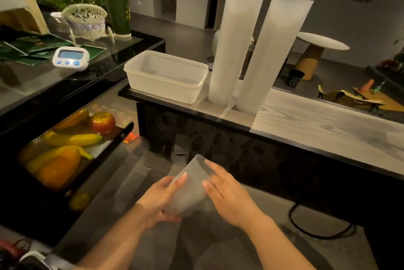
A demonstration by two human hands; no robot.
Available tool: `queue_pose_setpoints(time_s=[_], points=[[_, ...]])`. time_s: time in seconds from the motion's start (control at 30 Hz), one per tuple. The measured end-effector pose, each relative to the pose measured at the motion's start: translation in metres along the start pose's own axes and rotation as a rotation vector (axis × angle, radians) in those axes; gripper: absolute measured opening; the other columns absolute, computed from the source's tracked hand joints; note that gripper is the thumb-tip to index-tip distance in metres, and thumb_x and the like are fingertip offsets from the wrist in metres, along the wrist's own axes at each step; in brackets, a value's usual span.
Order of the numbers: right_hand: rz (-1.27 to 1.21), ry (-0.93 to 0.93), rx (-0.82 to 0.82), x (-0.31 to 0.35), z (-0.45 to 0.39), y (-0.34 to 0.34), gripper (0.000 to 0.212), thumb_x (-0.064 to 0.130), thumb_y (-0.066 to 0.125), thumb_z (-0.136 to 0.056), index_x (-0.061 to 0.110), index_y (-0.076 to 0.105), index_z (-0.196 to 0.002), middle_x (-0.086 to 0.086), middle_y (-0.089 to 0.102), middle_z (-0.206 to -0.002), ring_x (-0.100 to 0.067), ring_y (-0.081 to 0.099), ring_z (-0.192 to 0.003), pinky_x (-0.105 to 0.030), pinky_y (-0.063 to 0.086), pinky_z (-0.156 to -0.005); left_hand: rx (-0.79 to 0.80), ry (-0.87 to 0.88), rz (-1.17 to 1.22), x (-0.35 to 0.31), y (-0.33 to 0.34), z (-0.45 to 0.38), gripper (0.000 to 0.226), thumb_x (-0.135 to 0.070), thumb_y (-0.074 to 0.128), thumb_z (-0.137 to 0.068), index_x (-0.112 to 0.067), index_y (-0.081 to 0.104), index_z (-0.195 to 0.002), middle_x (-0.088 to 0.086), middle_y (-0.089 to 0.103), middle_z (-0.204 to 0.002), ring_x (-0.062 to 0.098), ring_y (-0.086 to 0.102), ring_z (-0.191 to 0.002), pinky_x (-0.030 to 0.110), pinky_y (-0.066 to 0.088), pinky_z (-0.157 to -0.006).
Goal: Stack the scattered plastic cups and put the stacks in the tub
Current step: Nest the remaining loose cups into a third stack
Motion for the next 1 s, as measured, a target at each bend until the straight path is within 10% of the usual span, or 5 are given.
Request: queue_pose_setpoints(time_s=[0.23, 0.53, 0.7, 0.83, 1.0], points=[[-0.145, 0.002, 0.073, 0.015, -0.008, 0.019, 0.047, 0.068, 0.024, -0.09, 0.033, 0.054, -0.098, 0.021, 0.018, -0.158, -0.003, 0.034, -0.138, -0.025, 0.033, -0.105, -0.036, 0.01, -0.009, 0.006, -0.019, -0.003, 0.071, -0.063, 0.078, -0.058, -0.027, 0.064, -0.118, 0.01, 0.063, -0.119, 0.031, 0.065, -0.106, 0.043, 0.061, -0.065], [-0.556, 0.027, -0.329, 0.039, -0.042, 0.049, 0.012, 0.028, 0.058, -0.097, 0.03, 0.07, -0.097, 0.011, 0.062, -0.119, 0.013, 0.054, -0.111, -0.006, 0.038, -0.092, 0.0, -0.04, 0.091, 0.006, -0.055, 0.0, 0.038, -0.052, 0.066, -0.085, -0.028, 0.062, -0.115, 0.013, 0.064, -0.117, 0.037, 0.067, -0.1, 0.059, 0.058, -0.082], [-0.495, -0.016, -0.097, 0.067, -0.062, 0.081, 0.084, 0.086, 0.039, -0.075, 0.035, 0.049, -0.141, 0.022, 0.039, -0.148, 0.007, 0.033, -0.138, -0.02, 0.027, -0.115, 0.072, 0.02, 0.118, -0.003, -0.093, -0.006, 0.056, -0.061, 0.061, -0.083, -0.022, 0.063, -0.123, 0.017, 0.072, -0.112, 0.037, 0.071, -0.102, 0.057, 0.057, -0.087], [-0.455, -0.01, 0.17, 0.088, -0.08, 0.084, 0.072, 0.068, 0.028, -0.088, 0.04, 0.019, -0.154, 0.024, 0.021, -0.15, 0.002, 0.017, -0.142, -0.018, 0.015, -0.114, 0.031, 0.002, 0.091, -0.011, -0.12, -0.015, 0.074, -0.068, 0.069, -0.066, -0.026, 0.061, -0.127, 0.016, 0.069, -0.119, 0.038, 0.068, -0.107, 0.056, 0.059, -0.08], [-0.647, 0.138, -0.07, 0.08, -0.136, 0.091, 0.038, 0.033, 0.036, -0.106, 0.02, 0.063, -0.129, 0.005, 0.057, -0.135, -0.013, 0.05, -0.131, -0.024, 0.037, -0.103, -0.086, 0.037, 0.197, -0.013, -0.165, -0.021, 0.1, -0.074, 0.085, -0.046, -0.027, 0.059, -0.13, 0.013, 0.066, -0.125, 0.039, 0.065, -0.11, 0.056, 0.059, -0.078]])
Point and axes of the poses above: each hand's wrist, its own z-axis away from the middle knuckle, its own y-axis out of the palm, x = y × z, the point moved 5 cm from there along -z, towards the middle knuckle
